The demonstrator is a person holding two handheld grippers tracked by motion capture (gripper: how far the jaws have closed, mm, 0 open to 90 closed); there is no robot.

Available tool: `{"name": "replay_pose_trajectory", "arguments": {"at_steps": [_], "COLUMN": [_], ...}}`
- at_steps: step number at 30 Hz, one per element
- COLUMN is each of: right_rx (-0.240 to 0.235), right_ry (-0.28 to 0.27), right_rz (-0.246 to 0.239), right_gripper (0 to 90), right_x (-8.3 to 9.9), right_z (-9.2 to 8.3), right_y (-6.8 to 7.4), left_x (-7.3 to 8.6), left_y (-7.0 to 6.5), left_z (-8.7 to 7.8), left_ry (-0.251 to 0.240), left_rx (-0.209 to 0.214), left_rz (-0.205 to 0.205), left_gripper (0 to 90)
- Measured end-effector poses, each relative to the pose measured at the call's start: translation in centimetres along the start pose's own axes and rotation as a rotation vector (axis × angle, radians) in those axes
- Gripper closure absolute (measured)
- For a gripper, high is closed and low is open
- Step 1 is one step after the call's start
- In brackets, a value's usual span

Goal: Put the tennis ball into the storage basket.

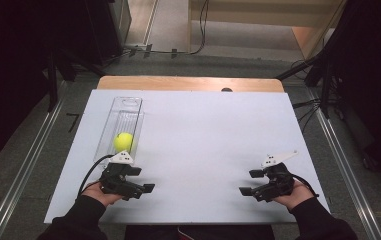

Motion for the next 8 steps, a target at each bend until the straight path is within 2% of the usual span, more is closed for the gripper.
{"name": "replay_pose_trajectory", "arguments": {"at_steps": [8], "right_rx": [0.000], "right_ry": [0.001], "right_rz": [0.001], "right_gripper": [17.1], "right_x": [0.00], "right_z": [0.02], "right_y": [0.00], "left_x": [0.03], "left_y": [-0.08], "left_z": [0.12], "left_ry": [0.007], "left_rx": [-0.002], "left_rz": [0.005], "left_gripper": [19.2]}}
Point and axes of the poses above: each handheld gripper's, and its own axes: z roughly forward along the jaws, x roughly out of its underside, y roughly to its left, the point moved 8 cm from there along z, roughly forward along the jaws, and after that the axes turned 13 degrees about y, right-handed, at the moved point
